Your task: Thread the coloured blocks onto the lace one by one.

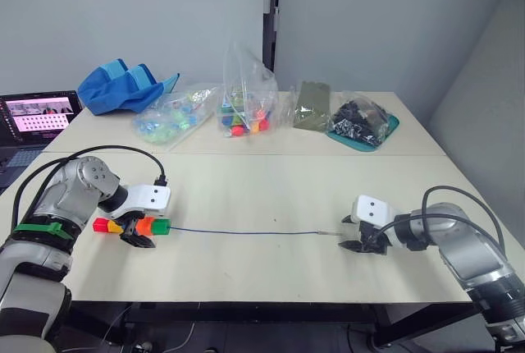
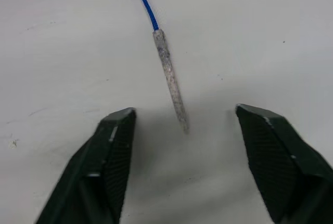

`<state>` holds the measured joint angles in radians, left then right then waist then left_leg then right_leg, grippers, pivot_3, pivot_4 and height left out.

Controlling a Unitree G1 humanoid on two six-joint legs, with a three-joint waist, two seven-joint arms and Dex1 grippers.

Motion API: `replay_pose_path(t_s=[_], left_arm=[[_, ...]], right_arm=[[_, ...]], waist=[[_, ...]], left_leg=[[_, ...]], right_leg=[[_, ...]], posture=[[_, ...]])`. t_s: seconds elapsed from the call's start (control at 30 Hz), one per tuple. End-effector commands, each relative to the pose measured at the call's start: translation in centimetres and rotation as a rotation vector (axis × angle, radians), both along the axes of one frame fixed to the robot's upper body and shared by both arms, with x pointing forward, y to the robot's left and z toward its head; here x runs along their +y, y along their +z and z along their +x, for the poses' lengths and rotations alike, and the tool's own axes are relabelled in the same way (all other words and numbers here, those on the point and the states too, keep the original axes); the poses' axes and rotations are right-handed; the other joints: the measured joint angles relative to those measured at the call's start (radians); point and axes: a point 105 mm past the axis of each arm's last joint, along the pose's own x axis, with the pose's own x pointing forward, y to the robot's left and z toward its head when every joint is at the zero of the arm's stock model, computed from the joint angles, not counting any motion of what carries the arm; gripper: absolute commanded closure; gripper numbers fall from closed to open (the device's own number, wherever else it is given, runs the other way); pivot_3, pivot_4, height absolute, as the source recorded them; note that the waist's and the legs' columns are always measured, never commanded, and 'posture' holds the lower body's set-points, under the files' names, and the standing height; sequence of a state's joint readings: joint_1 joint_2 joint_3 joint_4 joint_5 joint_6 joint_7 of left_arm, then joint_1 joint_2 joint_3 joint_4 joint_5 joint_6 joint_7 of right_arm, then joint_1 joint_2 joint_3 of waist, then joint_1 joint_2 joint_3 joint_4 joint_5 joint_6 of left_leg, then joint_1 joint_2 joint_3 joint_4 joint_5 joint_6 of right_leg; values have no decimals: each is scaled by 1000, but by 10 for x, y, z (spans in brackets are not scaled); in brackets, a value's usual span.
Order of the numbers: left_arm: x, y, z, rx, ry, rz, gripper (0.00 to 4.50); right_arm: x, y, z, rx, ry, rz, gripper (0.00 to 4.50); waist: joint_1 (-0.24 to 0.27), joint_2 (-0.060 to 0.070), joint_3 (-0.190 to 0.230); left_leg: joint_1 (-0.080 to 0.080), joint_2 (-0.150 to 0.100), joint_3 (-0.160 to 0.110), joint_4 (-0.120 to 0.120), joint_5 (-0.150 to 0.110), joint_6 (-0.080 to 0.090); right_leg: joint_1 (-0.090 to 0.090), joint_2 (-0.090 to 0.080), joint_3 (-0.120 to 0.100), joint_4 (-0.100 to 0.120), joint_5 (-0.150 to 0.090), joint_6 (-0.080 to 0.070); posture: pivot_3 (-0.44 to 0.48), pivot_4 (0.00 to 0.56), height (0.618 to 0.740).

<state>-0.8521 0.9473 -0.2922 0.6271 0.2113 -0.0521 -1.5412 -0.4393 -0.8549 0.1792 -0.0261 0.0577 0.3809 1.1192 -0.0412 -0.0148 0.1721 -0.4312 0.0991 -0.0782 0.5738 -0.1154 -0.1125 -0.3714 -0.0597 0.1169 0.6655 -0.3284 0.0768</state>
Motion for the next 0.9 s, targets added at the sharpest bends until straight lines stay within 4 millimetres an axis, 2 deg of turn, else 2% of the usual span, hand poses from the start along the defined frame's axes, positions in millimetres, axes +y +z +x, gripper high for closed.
replay_pose_path(t_s=[0.03,0.17,0.33,0.4,0.47,0.57,0.63,0.7,0.73,0.9], left_arm=[[19,36,1,-103,130,-188,0],[36,46,-3,-168,211,-282,0],[65,69,-15,-329,349,-644,0],[85,56,-23,-346,425,-590,0],[99,47,-33,-356,483,-607,0],[106,45,-42,-404,486,-626,0],[141,43,-58,-519,649,-681,0],[167,40,-71,-611,781,-698,0],[172,35,-74,-622,814,-685,0],[170,14,-83,-565,802,-670,0]], right_arm=[[-2,23,-10,-14,3,87,30],[-13,30,-16,-7,-39,153,30],[-37,46,-19,-71,-210,348,30],[-47,48,-19,-111,-252,367,30],[-59,48,-19,-161,-284,337,30],[-66,49,-19,-182,-308,371,30],[-88,42,-18,-209,-381,375,30],[-106,32,-19,-216,-438,369,30],[-113,28,-19,-210,-461,377,30],[-134,18,-21,-181,-504,423,30]], waist=[[0,0,0],[-1,0,0],[-3,0,0],[-3,0,0],[-6,0,0],[-3,0,0],[-1,0,0],[-2,-1,0],[-1,-1,0],[7,0,0]], left_leg=[[0,0,0,0,0,0],[0,0,0,0,0,0],[1,0,0,0,0,0],[1,1,0,0,0,0],[1,1,0,0,0,0],[2,1,1,-1,0,0],[2,1,0,-1,0,0],[2,1,1,-1,0,0],[2,1,1,-1,0,0],[3,1,1,-2,0,0]], right_leg=[[0,0,0,0,0,0],[0,0,0,0,0,0],[0,0,0,1,0,0],[0,0,-1,2,0,0],[0,0,0,2,0,0],[0,0,0,2,0,-1],[0,0,0,2,0,-1],[0,0,0,1,0,-1],[0,0,0,1,0,-1],[0,0,-1,2,0,-1]], posture=[[0,150,740],[0,150,740],[0,150,740],[0,150,740],[0,150,740],[0,150,740],[0,150,740],[0,150,740],[0,150,740],[0,150,740]])
